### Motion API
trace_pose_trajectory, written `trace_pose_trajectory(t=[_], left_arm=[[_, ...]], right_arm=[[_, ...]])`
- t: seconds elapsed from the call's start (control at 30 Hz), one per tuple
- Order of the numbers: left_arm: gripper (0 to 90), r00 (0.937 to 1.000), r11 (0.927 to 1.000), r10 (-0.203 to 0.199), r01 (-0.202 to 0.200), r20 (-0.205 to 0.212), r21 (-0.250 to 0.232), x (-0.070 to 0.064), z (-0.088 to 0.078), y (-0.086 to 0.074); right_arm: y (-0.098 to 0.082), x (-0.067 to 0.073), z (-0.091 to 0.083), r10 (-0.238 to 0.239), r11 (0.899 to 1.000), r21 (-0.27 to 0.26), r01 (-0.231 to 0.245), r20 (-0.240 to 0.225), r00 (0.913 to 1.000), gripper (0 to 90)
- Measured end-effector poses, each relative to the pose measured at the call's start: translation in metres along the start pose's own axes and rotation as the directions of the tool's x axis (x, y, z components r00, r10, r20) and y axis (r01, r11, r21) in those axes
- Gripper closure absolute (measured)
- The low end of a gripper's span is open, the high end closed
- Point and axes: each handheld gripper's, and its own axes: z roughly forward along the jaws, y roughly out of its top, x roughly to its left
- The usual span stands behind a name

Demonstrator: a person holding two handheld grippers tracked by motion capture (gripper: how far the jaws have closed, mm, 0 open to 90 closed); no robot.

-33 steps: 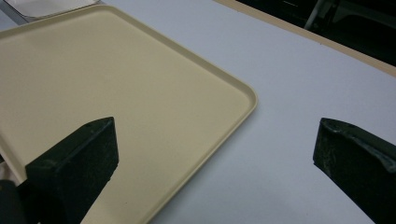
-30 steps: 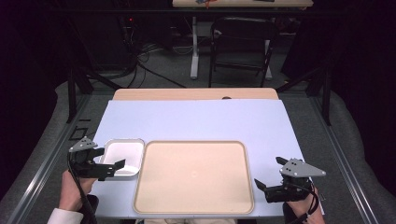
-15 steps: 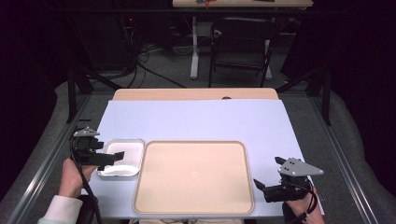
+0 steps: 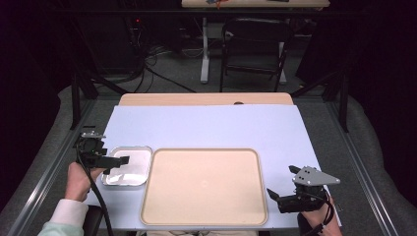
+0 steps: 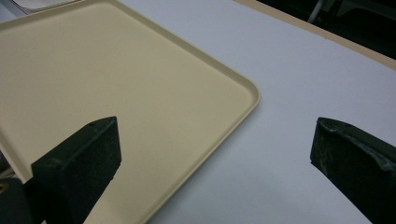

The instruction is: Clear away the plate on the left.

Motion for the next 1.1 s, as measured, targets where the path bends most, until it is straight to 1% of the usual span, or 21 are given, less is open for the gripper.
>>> trace_pose_trajectory(t=[0.07, 0.13, 0.17, 0.2, 0.23, 0.3, 0.4, 0.5, 0.6, 0.67, 0.7, 0.8, 0.83, 0.93, 1.1], left_arm=[[1.4, 0.9999, 0.9998, -0.014, 0.014, 0.003, 0.011, 0.005, 0.003, -0.001], [3.3, 0.9994, 0.999, -0.034, 0.035, -0.005, 0.029, 0.014, 0.008, -0.003], [4.3, 0.9994, 0.999, -0.034, 0.035, -0.005, 0.029, 0.014, 0.008, -0.003], [4.3, 0.999, 0.9984, -0.043, 0.044, -0.011, 0.037, 0.016, 0.01, -0.004], [6.6, 0.9981, 0.9971, -0.056, 0.057, -0.025, 0.05, 0.021, 0.013, -0.006], [7.5, 0.9978, 0.9965, -0.059, 0.061, -0.031, 0.058, 0.024, 0.014, -0.007], [13.3, 0.9956, 0.9948, -0.073, 0.077, -0.058, 0.066, 0.03, 0.018, -0.01], [18.2, 0.9944, 0.9933, -0.08, 0.085, -0.069, 0.078, 0.035, 0.02, -0.012], [24.5, 0.9931, 0.9905, -0.093, 0.1, -0.071, 0.094, 0.041, 0.024, -0.013], [29.2, 0.9917, 0.9876, -0.11, 0.117, -0.066, 0.105, 0.044, 0.027, -0.014], [29.2, 0.9909, 0.9864, -0.119, 0.125, -0.064, 0.107, 0.046, 0.028, -0.015], [34.3, 0.9888, 0.9827, -0.138, 0.144, -0.057, 0.117, 0.051, 0.03, -0.017], [37.0, 0.988, 0.9822, -0.143, 0.149, -0.059, 0.115, 0.051, 0.03, -0.017], [41.5, 0.9869, 0.9791, -0.15, 0.157, -0.059, 0.13, 0.052, 0.033, -0.018], [49.6, 0.9811, 0.9717, -0.182, 0.19, -0.067, 0.141, 0.055, 0.035, -0.02]], right_arm=[[0.0, 0.0, 0.0, 0.0, 1.0, 0.001, 0.0, 0.001, 1.0, 1.3], [0.0, 0.0, 0.0, 0.0, 1.0, 0.0, 0.0, 0.0, 1.0, 1.4], [0.0, 0.0, 0.0, 0.0, 1.0, 0.0, 0.0, 0.0, 1.0, 1.4], [0.0, 0.0, 0.0, -0.001, 1.0, 0.001, 0.001, -0.001, 1.0, 1.4], [0.0, 0.0, 0.0, -0.001, 1.0, 0.002, 0.001, -0.002, 1.0, 1.4], [0.0, 0.0, 0.0, -0.001, 1.0, 0.002, 0.001, -0.001, 1.0, 1.5], [0.0, 0.0, 0.0, -0.001, 1.0, 0.001, 0.001, -0.001, 1.0, 1.5], [0.0, 0.0, 0.0, 0.0, 1.0, 0.002, 0.0, -0.003, 1.0, 1.7], [0.0, 0.0, 0.0, -0.001, 1.0, 0.002, 0.001, -0.003, 1.0, 1.8], [0.0, 0.0, 0.0, 0.0, 1.0, 0.002, 0.0, -0.003, 1.0, 1.9], [0.0, 0.0, 0.0, 0.0, 1.0, 0.002, 0.0, -0.003, 1.0, 1.9], [0.0, 0.0, 0.0, 0.001, 1.0, 0.002, -0.001, -0.003, 1.0, 3.0], [0.0, 0.0, 0.0, 0.001, 1.0, 0.002, -0.001, -0.002, 1.0, 3.1], [0.0, -0.001, 0.0, 0.001, 1.0, 0.002, -0.001, -0.003, 1.0, 3.1], [0.0, -0.001, 0.0, 0.001, 1.0, 0.0, -0.001, -0.003, 1.0, 3.1]])
